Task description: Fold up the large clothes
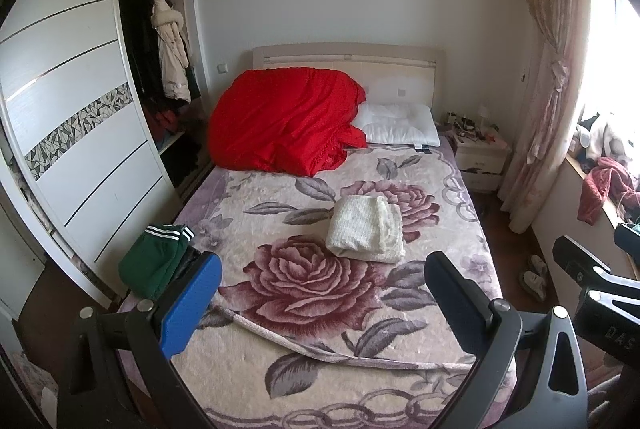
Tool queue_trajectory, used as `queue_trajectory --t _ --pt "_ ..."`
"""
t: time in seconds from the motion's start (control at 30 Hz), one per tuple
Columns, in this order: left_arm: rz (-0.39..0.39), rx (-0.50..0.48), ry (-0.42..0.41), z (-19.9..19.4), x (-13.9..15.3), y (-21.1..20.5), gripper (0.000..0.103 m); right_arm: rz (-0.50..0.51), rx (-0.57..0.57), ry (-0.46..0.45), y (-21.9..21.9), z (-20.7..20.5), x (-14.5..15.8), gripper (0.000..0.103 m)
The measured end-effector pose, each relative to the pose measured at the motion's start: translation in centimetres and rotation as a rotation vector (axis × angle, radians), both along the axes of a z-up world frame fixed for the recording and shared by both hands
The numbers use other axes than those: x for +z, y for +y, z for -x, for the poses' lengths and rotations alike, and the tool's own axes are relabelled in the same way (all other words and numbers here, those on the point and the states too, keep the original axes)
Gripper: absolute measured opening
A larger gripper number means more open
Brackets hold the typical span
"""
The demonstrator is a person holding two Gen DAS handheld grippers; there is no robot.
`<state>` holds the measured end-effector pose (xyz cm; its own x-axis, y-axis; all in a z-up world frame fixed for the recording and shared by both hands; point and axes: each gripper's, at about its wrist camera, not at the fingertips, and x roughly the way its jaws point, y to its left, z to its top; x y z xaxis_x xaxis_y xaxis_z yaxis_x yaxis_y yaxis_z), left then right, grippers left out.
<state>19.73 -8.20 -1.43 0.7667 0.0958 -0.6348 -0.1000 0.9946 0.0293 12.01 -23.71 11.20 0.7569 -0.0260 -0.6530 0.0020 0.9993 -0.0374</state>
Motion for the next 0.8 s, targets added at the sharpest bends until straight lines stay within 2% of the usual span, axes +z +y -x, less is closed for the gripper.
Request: queue_trajectory --t 0.3,0.8 --pt "0.000 0.004 -0.005 0.3 0.0 -0.4 0.103 -0.002 0.011 -0.007 0.8 -1.1 0.6 0.103" --pt "0.004 0.009 -0.023 0.2 0.7 -0.2 0.103 -0.005 0.001 -0.009 0.9 -0.3 0.2 0.103"
